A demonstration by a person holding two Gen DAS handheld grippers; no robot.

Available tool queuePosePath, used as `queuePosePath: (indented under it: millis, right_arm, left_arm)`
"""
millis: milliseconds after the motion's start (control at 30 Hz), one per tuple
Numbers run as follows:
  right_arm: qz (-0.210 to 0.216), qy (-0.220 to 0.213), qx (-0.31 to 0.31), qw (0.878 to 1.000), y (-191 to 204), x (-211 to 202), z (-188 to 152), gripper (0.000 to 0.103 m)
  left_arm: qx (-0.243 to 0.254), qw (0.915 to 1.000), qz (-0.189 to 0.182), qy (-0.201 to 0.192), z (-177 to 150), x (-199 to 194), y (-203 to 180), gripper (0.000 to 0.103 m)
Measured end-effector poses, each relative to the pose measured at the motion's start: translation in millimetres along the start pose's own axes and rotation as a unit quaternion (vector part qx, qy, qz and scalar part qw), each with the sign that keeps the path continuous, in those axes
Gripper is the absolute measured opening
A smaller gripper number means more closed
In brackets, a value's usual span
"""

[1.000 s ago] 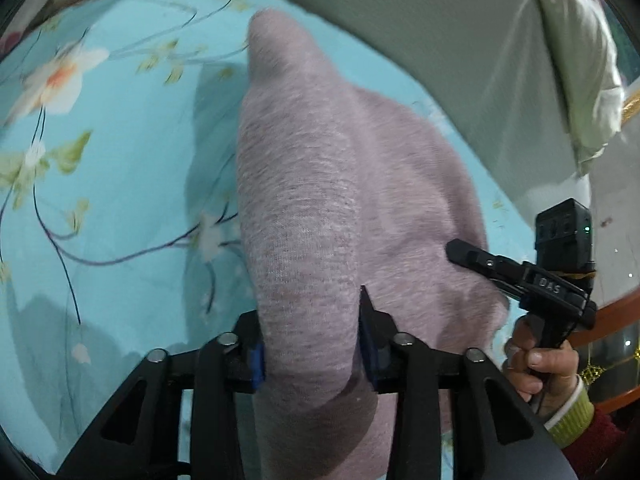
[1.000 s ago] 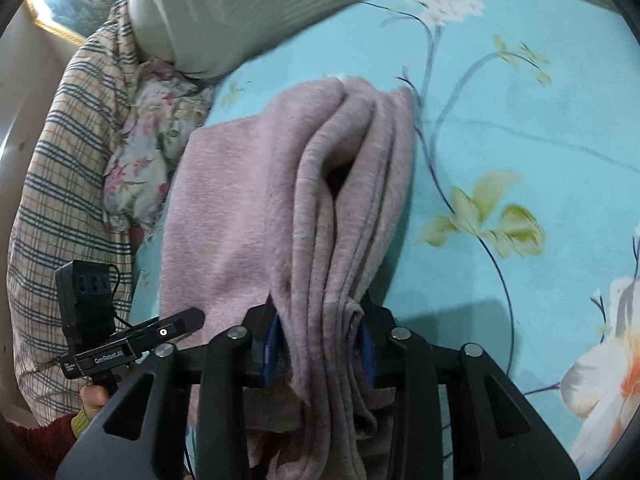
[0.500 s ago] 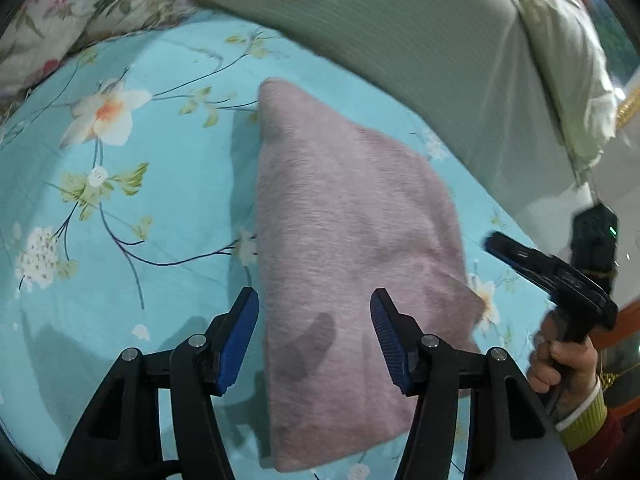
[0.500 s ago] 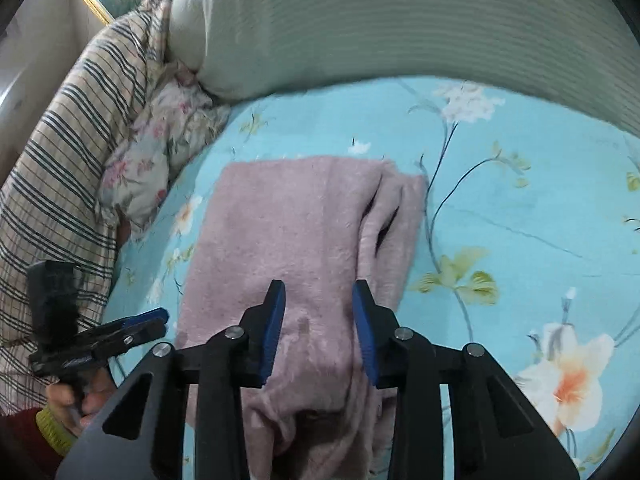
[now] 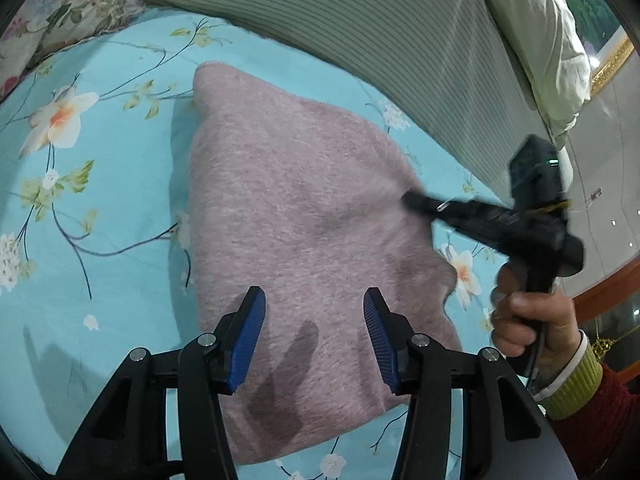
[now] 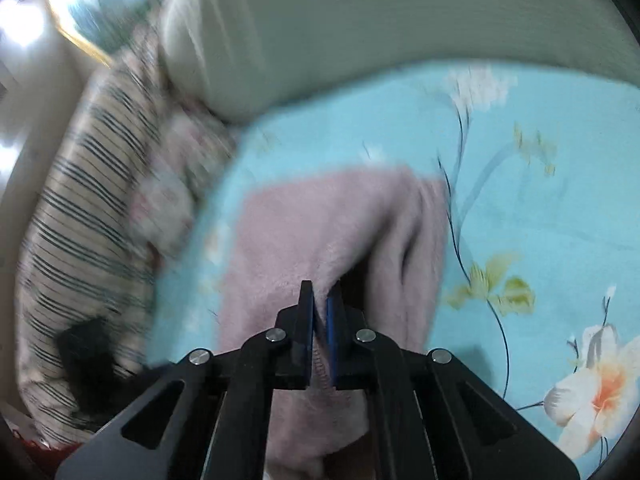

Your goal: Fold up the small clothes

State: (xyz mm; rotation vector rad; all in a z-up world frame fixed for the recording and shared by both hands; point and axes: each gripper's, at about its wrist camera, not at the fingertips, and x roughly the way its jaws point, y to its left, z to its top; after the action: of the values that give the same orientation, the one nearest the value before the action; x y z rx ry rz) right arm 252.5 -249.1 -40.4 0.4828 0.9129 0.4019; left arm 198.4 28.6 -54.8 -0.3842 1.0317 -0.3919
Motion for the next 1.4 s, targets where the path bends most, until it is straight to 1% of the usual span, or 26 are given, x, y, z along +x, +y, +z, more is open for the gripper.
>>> queuePosePath:
  millis: [33,67,167,233,300,367,400,467,567,600,633,700,733,767,833,867,900,967,1000,1100,1133,1200,1267,1333,1400]
  right_arm:
    - [-0.007,-0.002,0.0,1.0,-3.2,-1.0,0.2,0.007]
    - [-0.014,0.005,0.004,1.0,-10.5,3.1,-0.9,0.007]
    - [-0.057,0.042,0.025,0.997,-42.5,32.2,-14.1,0.007]
    - [-0.068,0.05,0.038,0.996,-55.8,43.1,-21.1,0.007]
    - [-0.071,0.045,0.045,0.995,-59.1,45.5,-23.7,0.007]
    - [-0.075,0.041,0.042,0.995,-51.0,39.9,-23.0,0.008]
    - [-0.077,0.04,0.039,0.995,-46.7,35.5,-22.0,0.012]
    - [-0.078,0.037,0.036,0.996,-36.1,22.0,-24.4,0.014]
    - [-0.052,0.027,0.024,0.998,-21.0,-9.4,-38.0,0.018]
    - [-0.045,0.028,0.012,0.999,-14.1,-19.8,-48.3,0.023]
    - [-0.042,0.031,0.004,0.999,-9.7,-25.1,-56.6,0.03]
    - [-0.035,0.045,-0.006,0.998,-3.6,-34.4,-78.8,0.04]
    - [-0.035,0.056,-0.006,0.998,-2.3,-34.3,-90.3,0.043]
    - [-0.036,0.067,-0.004,0.997,-2.4,-30.8,-99.7,0.043]
    - [-0.043,0.084,-0.007,0.995,-5.2,-24.2,-112.6,0.042]
    - [-0.052,0.102,-0.011,0.993,-5.6,-16.5,-119.0,0.037]
    - [-0.056,0.106,-0.011,0.993,-5.9,-14.9,-120.8,0.005]
    - [-0.073,0.089,-0.008,0.993,-11.5,-21.2,-118.9,0.006]
    - [-0.089,0.086,-0.007,0.992,-17.7,-23.6,-118.3,0.006]
    - [-0.105,0.097,0.027,0.989,-44.6,-21.6,-123.8,0.006]
    - [-0.109,0.104,0.03,0.988,-48.9,-18.7,-126.4,0.006]
    - [-0.113,0.115,0.03,0.986,-48.8,-13.5,-132.9,0.006]
    - [-0.118,0.113,0.034,0.986,-43.7,-16.0,-131.7,0.009]
    - [-0.126,0.091,0.039,0.987,-35.6,-33.3,-124.3,0.016]
    - [-0.137,0.052,0.026,0.989,-21.8,-51.9,-112.5,0.016]
  left_arm:
    - [0.005,1.0,-0.006,-0.002,2.1,-0.7,-2.2,0.051]
    - [0.009,0.9999,-0.009,-0.001,3.0,0.6,-3.2,0.051]
    - [0.018,0.9997,-0.014,0.011,3.4,8.9,-6.7,0.051]
    - [0.023,0.9994,-0.012,0.021,0.4,22.1,-6.3,0.051]
    - [0.022,0.9993,-0.008,0.03,-2.3,32.8,-3.7,0.051]
    - [0.023,0.9992,-0.005,0.032,-4.1,39.7,-2.4,0.05]
    - [0.024,0.9992,-0.003,0.031,-3.9,39.8,-3.0,0.05]
    - [0.03,0.9991,0.004,0.032,-3.2,37.4,-6.8,0.05]
    - [0.034,0.999,0.004,0.03,-5.9,28.3,-12.7,0.05]
    - [0.034,0.999,0.0,0.03,-8.0,24.3,-14.0,0.05]
    - [0.035,0.9989,-0.003,0.029,-11.4,19.1,-15.3,0.05]
    - [0.037,0.9989,-0.005,0.029,-16.8,10.9,-16.7,0.05]
    - [0.037,0.9988,-0.008,0.029,-21.4,6.6,-16.8,0.05]
    - [0.037,0.9988,-0.009,0.03,-25.3,3.3,-17.1,0.05]
    - [0.038,0.9987,-0.011,0.034,-35.3,-3.0,-15.8,0.049]
    - [0.038,0.9986,-0.014,0.036,-37.3,-5.4,-18.0,0.049]
    - [0.039,0.9982,-0.019,0.04,-41.9,-6.1,-16.8,0.049]
    - [0.045,0.9973,-0.022,0.053,-49.0,-4.4,-17.3,0.047]
    - [0.048,0.997,-0.02,0.057,-52.7,-2.1,-16.5,0.045]
    - [0.051,0.9961,-0.018,0.07,-60.9,5.8,-14.4,0.045]
    - [0.048,0.9959,-0.018,0.074,-63.2,9.6,-12.7,0.044]
    - [0.047,0.9955,-0.018,0.08,-67.1,16.7,-7.1,0.044]
    - [0.051,0.9951,-0.009,0.084,-71.4,22.2,-5.8,0.044]
    - [0.05,0.995,-0.004,0.086,-72.7,23.7,-4.6,0.044]
    - [0.05,0.9946,-0.006,0.09,-70.8,19.2,-4.6,0.044]
